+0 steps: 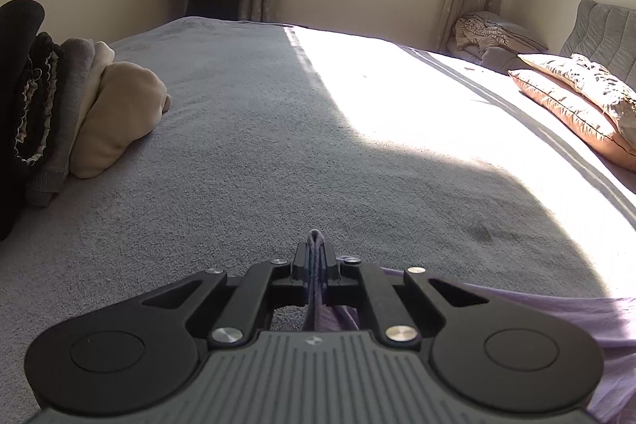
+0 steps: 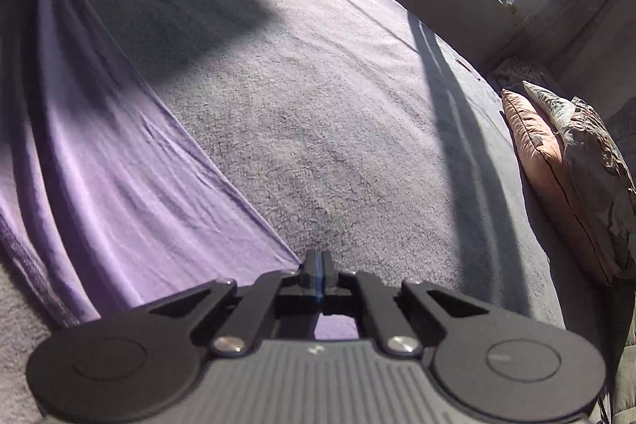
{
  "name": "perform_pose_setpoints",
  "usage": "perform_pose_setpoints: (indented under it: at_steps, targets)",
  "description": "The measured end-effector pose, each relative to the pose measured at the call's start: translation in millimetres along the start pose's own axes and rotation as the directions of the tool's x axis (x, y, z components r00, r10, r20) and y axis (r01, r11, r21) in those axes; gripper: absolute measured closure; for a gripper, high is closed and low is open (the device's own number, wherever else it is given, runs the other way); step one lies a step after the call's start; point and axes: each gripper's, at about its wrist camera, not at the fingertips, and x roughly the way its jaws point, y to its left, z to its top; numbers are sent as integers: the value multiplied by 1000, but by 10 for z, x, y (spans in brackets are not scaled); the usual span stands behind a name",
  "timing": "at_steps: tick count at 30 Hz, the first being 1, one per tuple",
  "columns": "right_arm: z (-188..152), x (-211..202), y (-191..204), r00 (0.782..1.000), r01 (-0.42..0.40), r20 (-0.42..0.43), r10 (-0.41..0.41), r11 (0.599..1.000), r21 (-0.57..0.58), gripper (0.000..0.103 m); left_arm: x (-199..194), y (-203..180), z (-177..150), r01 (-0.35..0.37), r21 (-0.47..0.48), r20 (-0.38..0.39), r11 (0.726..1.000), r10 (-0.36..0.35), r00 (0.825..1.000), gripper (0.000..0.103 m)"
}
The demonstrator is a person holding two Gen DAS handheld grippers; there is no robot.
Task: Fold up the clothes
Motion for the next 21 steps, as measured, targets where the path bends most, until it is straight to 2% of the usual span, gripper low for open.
perform_pose_setpoints:
  at_steps: [1,5,7,8,9,10,11,13,15,17,21]
  targets:
    - [8,-14,-29,1000,7,14,-7,1000,16,103,-2,2,6,1,-5,3,1000,-1,1000,98]
    - [41,-54,-184,987,140,69,-146,986,89,103,-1,3,15,18,-19,8,1000,-17,1000,98]
    - [66,-58,-226,984,153,70,-162,982,112,103,9,-7,11,33,-16,3,999,-33,999,98]
    - [98,-67,-232,990,116,67,-125,986,119,100,11,-13,5,34,-11,-1,999,-34,999,98]
    - [152,-95,-229,997,21,77,-31,992,128,99,14,-19,-2,35,-5,-4,999,-35,999,98]
    - [212,-131,-203,993,-72,101,58,988,135,87,14,-20,-6,38,-7,-6,999,-38,999,98]
    - [273,-168,-174,981,-161,127,144,977,141,67,14,-15,-6,42,-13,-8,999,-43,999,98]
    - [455,-257,-27,949,-277,191,252,953,123,54,14,-7,-5,46,-18,-9,999,-46,999,98]
    - [660,-249,131,908,-385,203,367,921,55,54,21,12,0,46,-17,-10,999,-46,999,98]
    - [873,-124,291,875,-468,138,464,884,-10,54,26,31,8,46,-23,-10,999,-46,999,98]
    - [1044,172,390,847,-530,39,530,848,-13,51,10,90,34,52,-47,-6,998,-52,999,98]
